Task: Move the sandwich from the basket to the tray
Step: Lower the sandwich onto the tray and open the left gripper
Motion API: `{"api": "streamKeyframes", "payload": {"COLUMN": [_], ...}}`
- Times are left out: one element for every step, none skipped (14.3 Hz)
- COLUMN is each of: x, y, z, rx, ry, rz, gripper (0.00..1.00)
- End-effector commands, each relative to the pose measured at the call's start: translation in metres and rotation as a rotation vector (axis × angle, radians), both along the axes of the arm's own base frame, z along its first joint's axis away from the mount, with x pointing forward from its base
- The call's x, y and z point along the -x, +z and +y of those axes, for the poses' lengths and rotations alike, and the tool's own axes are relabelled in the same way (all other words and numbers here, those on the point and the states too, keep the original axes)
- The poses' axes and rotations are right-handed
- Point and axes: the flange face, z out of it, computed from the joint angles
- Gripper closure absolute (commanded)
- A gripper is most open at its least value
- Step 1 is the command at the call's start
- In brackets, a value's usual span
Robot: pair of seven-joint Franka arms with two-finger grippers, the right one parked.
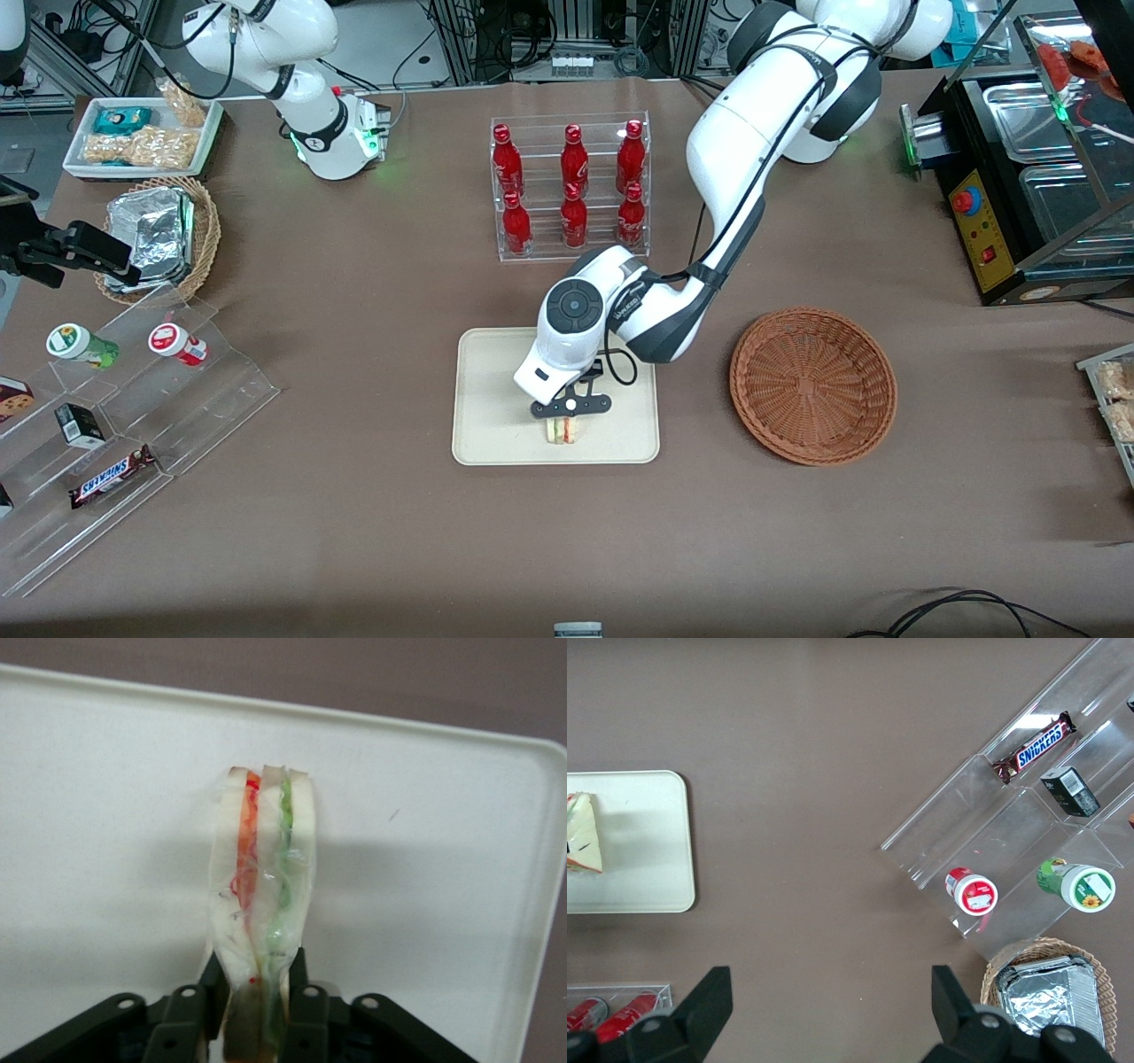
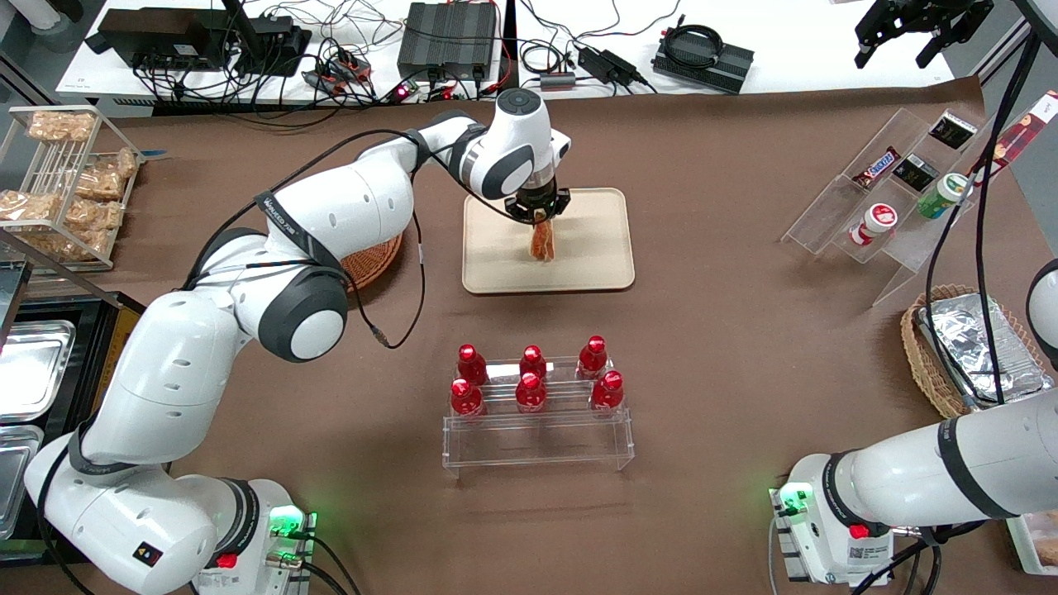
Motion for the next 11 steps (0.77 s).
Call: {"api": "streamKeyframes", "payload": {"x": [-0.004, -0.003, 0.003, 0.005, 0.007, 0.006, -0.005, -0.005, -0.001, -0.007, -0.008], "y": [0.06, 0.085, 0.124, 0.154, 0.187, 0.21, 0.225, 0.245, 0.251, 0.254, 0.251], "z": [0.007, 0.016, 0.022, 0.033, 0.045, 0.061, 0.091, 0.106, 0.12, 0.149, 0.173], "rx": [-0.022, -0.048, -0.065, -0.085, -0.093, -0.118, -0.15, -0.156, -0.164, -0.168, -0.177], "ry": [0.018, 0.021, 0.025, 0.04, 0.054, 0.058, 0.08, 0.078, 0.106, 0.172, 0.199], "rz": [-0.024, -0.015, -0.008, -0.011, -0.021, -0.021, 0.0, 0.001, 0.036, 0.087, 0.125], "gripper": [0.0, 0.0, 0.0, 0.0, 0.0, 0.0, 0.0, 0.0, 0.0, 0.0, 0.0]}}
